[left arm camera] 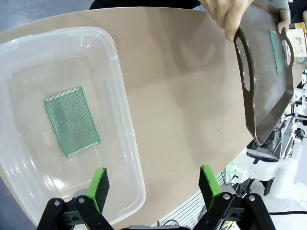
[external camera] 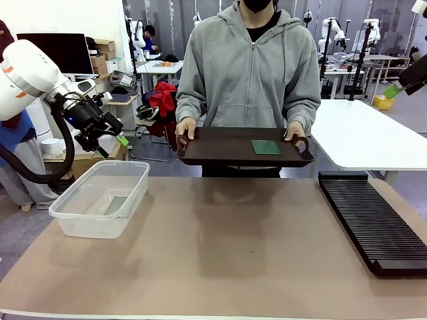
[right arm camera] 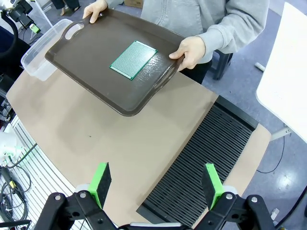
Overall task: Sort PCBs into racks and boxes based on the side picked up.
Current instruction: Pick up the Blank PCB handed by the Human.
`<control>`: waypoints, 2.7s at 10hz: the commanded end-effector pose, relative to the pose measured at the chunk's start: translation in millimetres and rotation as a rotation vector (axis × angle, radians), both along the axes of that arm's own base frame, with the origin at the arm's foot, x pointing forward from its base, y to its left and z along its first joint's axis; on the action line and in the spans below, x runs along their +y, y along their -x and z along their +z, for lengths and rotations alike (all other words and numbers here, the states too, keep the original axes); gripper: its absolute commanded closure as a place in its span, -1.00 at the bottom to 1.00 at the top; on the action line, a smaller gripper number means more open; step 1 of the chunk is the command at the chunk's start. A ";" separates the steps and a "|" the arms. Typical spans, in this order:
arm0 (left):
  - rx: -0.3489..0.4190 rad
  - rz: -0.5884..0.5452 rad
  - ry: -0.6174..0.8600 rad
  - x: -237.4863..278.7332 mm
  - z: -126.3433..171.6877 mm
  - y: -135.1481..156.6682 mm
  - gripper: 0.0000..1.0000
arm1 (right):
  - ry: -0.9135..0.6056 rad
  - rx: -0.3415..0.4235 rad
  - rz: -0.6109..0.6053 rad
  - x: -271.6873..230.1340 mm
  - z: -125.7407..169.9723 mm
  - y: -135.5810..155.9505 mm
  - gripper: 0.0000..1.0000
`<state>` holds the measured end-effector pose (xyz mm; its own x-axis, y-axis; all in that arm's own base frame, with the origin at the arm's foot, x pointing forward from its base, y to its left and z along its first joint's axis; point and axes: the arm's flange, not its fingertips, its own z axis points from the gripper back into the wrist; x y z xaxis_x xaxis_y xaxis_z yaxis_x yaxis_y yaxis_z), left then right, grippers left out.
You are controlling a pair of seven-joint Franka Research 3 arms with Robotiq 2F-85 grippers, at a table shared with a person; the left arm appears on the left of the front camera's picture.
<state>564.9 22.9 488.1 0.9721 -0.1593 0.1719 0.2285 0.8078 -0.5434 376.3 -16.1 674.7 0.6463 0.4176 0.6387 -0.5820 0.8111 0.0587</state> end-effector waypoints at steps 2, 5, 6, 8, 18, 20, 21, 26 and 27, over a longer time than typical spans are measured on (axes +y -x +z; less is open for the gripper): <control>-0.153 -0.097 0.098 56.4 15.6 -13.5 -1.00 | -0.001 0.002 0.000 0.3 -1.1 -0.2 -1.00; -0.394 -0.043 0.125 119.4 47.3 -24.7 -1.00 | -0.001 0.002 0.000 0.3 -1.1 -0.2 -1.00; -0.472 -0.002 0.120 136.6 60.4 -22.0 -1.00 | -0.001 0.002 0.000 0.3 -1.1 -0.2 -1.00; -0.569 0.071 0.155 154.0 86.6 -17.7 -1.00 | -0.001 0.002 0.000 0.3 -1.1 -0.2 -1.00; -0.514 0.056 0.127 160.0 88.1 -19.3 -1.00 | -0.001 0.002 0.000 0.3 -1.1 -0.2 -1.00; -0.522 0.069 0.145 161.4 88.7 -21.7 -1.00 | -0.001 0.002 0.000 0.3 -1.1 -0.2 -1.00; -0.518 -0.046 0.127 154.2 100.4 -12.6 -1.00 | -0.001 0.002 0.000 0.3 -1.1 -0.2 -1.00; -0.705 -0.371 0.066 113.6 150.5 24.8 -1.00 | -0.001 0.002 0.000 0.3 -1.1 -0.2 -1.00; -0.772 -0.422 0.068 104.1 156.8 30.6 -1.00 | -0.001 0.002 0.000 0.3 -1.1 -0.2 -1.00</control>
